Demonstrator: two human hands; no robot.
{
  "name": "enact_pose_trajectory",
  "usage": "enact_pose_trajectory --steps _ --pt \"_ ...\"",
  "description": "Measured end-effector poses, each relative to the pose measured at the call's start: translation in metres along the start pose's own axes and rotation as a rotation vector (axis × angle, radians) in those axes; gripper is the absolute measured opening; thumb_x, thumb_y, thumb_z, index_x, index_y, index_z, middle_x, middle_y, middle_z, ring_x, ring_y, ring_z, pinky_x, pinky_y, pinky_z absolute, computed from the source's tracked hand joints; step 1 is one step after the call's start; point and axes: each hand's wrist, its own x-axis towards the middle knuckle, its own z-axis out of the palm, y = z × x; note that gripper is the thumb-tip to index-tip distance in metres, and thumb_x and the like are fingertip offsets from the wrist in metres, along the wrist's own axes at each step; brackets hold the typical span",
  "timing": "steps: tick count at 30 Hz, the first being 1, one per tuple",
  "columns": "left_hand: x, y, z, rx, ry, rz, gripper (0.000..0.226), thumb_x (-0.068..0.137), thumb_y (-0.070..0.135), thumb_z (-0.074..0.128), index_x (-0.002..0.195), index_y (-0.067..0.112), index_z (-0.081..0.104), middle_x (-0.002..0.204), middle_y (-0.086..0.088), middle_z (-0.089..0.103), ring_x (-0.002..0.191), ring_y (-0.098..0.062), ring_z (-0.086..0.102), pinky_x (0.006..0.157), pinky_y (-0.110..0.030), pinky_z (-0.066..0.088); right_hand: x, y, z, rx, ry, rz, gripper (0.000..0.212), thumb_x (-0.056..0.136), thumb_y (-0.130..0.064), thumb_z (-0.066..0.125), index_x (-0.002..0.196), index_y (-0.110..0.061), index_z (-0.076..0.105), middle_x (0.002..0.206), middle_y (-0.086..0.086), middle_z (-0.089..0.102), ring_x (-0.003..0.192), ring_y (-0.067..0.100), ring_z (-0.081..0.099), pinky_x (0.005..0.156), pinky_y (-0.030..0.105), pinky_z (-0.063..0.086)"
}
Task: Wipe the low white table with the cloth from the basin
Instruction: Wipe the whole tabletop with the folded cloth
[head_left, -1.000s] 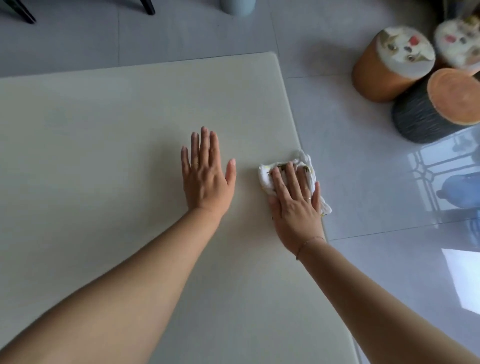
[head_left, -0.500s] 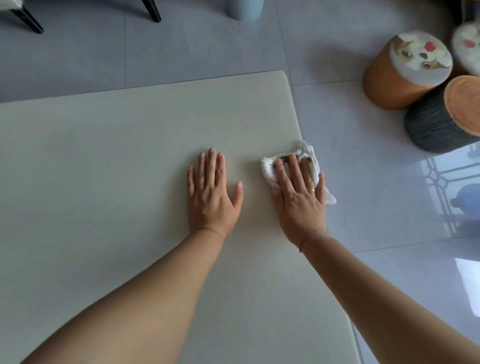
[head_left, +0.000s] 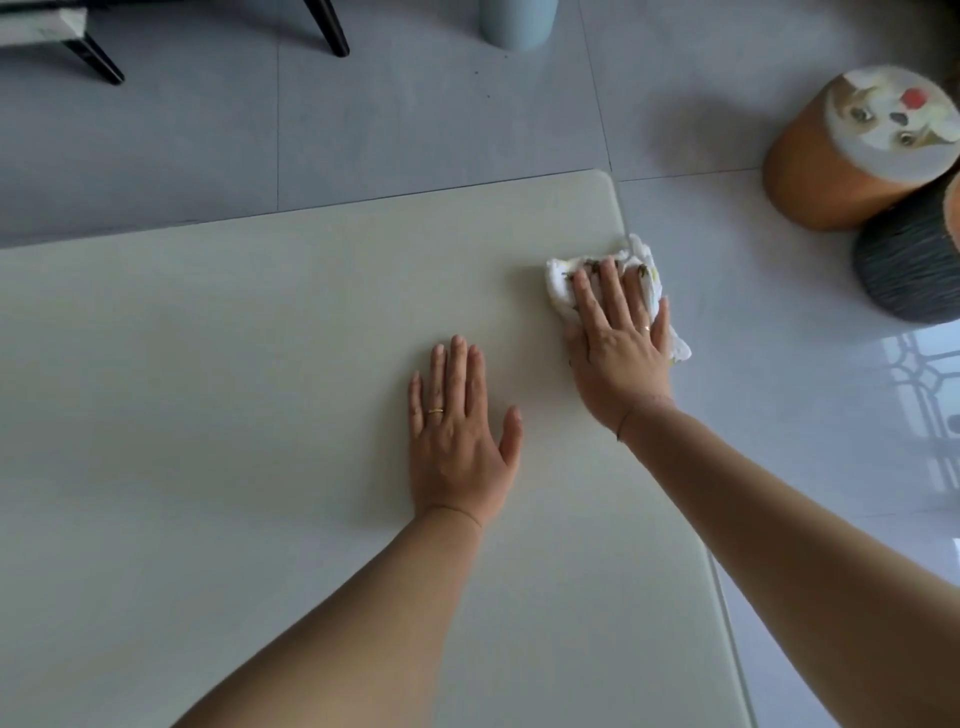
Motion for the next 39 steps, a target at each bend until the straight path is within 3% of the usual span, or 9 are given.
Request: enact_pose_trajectory --steps 4,13,18,33,39 --pt "0.000 0.000 -0.001 0.009 -0.013 -0.002 0.067 0.090 0.045 0.033 0.147 0.010 0.029 0.156 -0.008 0.024 0.144 -0.024 0.019 0.117 -0.044 0.013 0.003 0.003 -0.002 -0.032 -0.010 -0.017 0.053 0.099 -0.040 0.028 0.149 -0.036 0.011 0.160 -0.006 0.004 0.147 0.017 -0.004 0.115 0.041 -0.009" --pt "0.002 0.000 0.001 -0.003 -0.013 0.002 0.069 0.088 0.044 0.037 0.146 0.009 0.030 0.155 -0.008 0.025 0.144 -0.025 0.021 0.116 -0.045 0.015 0.121 -0.018 -0.015 -0.025 -0.038 0.018 0.052 0.099 -0.039 0.022 0.150 -0.036 0.009 0.160 -0.006 0.000 0.146 0.018 -0.005 0.116 0.047 -0.007" --pt "0.001 0.000 0.001 -0.003 -0.013 0.006 0.068 0.088 0.044 0.036 0.146 0.009 0.031 0.155 -0.008 0.024 0.144 -0.025 0.021 0.116 -0.045 0.016 0.126 -0.019 -0.016 -0.004 -0.026 0.010 0.053 0.098 -0.038 0.023 0.149 -0.036 0.012 0.160 -0.006 0.001 0.146 0.018 -0.004 0.116 0.047 -0.008" --pt "0.000 -0.001 0.003 -0.024 0.034 0.018 0.067 0.087 0.043 0.035 0.144 0.008 0.035 0.154 -0.009 0.030 0.143 -0.026 0.025 0.116 -0.046 0.016 -0.071 0.015 0.003 0.005 -0.015 0.024 0.058 0.097 -0.030 0.036 0.149 -0.036 0.012 0.160 -0.005 0.004 0.147 0.016 -0.003 0.116 0.042 -0.010" --pt "-0.002 0.000 0.000 -0.006 -0.002 0.019 0.067 0.090 0.042 0.037 0.147 0.010 0.028 0.157 -0.008 0.022 0.145 -0.024 0.017 0.118 -0.045 0.009 -0.158 0.028 0.012 -0.008 -0.031 0.081 0.062 0.094 -0.030 0.038 0.149 -0.037 0.010 0.159 -0.006 0.003 0.147 0.016 -0.004 0.115 0.038 -0.015"
